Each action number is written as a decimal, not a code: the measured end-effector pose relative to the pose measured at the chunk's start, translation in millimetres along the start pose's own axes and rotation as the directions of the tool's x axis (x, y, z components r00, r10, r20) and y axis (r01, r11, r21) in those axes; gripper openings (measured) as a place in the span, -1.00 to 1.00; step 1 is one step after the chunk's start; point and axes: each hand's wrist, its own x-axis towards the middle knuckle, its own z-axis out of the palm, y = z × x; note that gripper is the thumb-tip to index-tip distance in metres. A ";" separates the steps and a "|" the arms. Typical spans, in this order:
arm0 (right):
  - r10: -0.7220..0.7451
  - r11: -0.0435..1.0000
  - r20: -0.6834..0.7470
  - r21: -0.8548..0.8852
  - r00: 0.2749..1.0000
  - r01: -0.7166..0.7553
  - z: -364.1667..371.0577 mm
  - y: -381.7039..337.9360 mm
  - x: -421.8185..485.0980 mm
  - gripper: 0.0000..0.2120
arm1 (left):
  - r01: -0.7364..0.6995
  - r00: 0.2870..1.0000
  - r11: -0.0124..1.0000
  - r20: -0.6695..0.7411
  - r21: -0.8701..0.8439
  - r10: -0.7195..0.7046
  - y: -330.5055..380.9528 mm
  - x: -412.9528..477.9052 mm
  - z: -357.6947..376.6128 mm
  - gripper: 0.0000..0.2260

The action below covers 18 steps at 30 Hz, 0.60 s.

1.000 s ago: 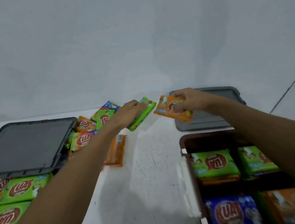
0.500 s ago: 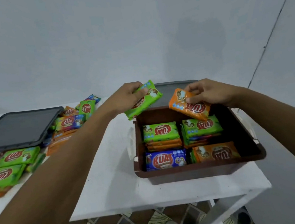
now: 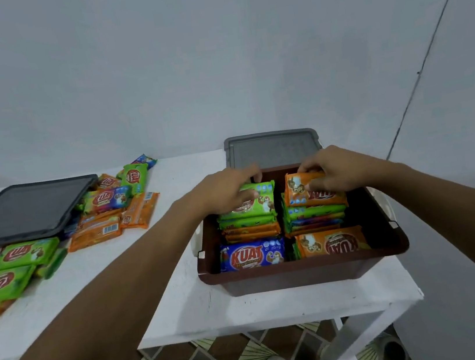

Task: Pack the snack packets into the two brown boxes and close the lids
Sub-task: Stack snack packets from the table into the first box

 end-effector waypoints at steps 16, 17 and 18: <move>-0.058 0.975 -0.111 -0.221 0.992 0.032 5.6 -4.5 -11.3 -0.65 | -0.048 0.999 0.963 -0.007 0.264 0.052 14.6 -10.7 6.4 -0.60; -0.075 0.959 -0.152 -0.283 0.985 0.030 8.4 -4.7 -11.6 -0.64 | -0.038 0.999 0.968 0.009 0.246 0.037 14.7 -11.7 5.1 -0.56; -0.095 0.945 -0.181 -0.325 0.979 0.031 11.3 -5.0 -12.0 -0.64 | -0.028 1.000 0.972 0.013 0.234 0.026 14.6 -12.9 4.8 -0.53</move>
